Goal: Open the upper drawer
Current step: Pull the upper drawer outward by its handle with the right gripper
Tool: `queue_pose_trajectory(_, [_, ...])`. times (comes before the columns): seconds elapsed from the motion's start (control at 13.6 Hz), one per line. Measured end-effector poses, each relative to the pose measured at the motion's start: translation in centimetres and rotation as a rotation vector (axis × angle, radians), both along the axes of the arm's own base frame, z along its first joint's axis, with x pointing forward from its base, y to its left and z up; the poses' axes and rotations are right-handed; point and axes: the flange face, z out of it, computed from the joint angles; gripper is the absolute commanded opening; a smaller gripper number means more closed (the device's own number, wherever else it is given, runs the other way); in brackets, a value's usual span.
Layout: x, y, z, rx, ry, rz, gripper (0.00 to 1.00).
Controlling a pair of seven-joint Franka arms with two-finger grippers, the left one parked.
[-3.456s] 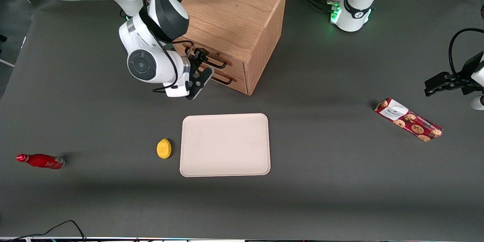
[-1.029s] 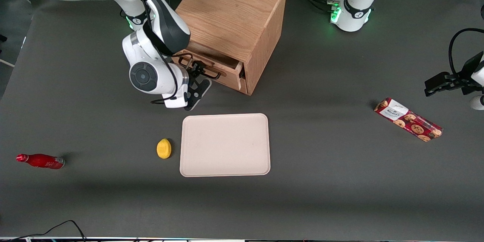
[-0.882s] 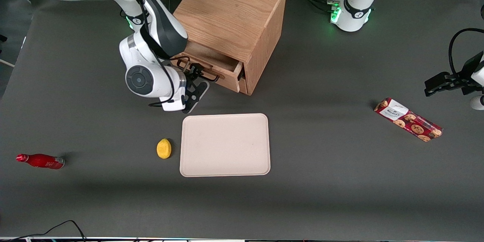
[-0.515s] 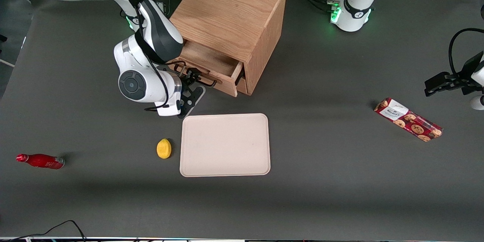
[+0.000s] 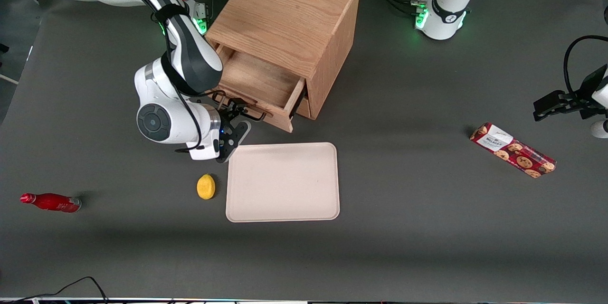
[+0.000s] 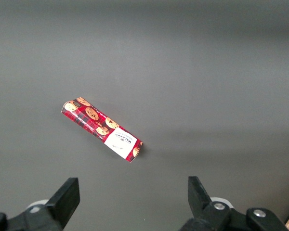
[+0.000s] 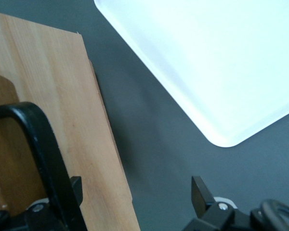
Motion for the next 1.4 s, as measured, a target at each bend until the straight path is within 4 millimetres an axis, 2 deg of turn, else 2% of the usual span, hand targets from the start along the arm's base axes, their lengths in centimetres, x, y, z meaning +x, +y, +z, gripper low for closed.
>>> queue_pose_trajectory(0.22, [1.0,-0.1,0.0,0.005,-0.015,0.009,1.0])
queue_pose_trajectory(0.51, [2.7,-1.3,-0.3,0.024,-0.031,0.022,1.0])
queue_pose_trajectory(1.4, [6.0,-3.8,-0.5,0.05,-0.066,0.017,1.0])
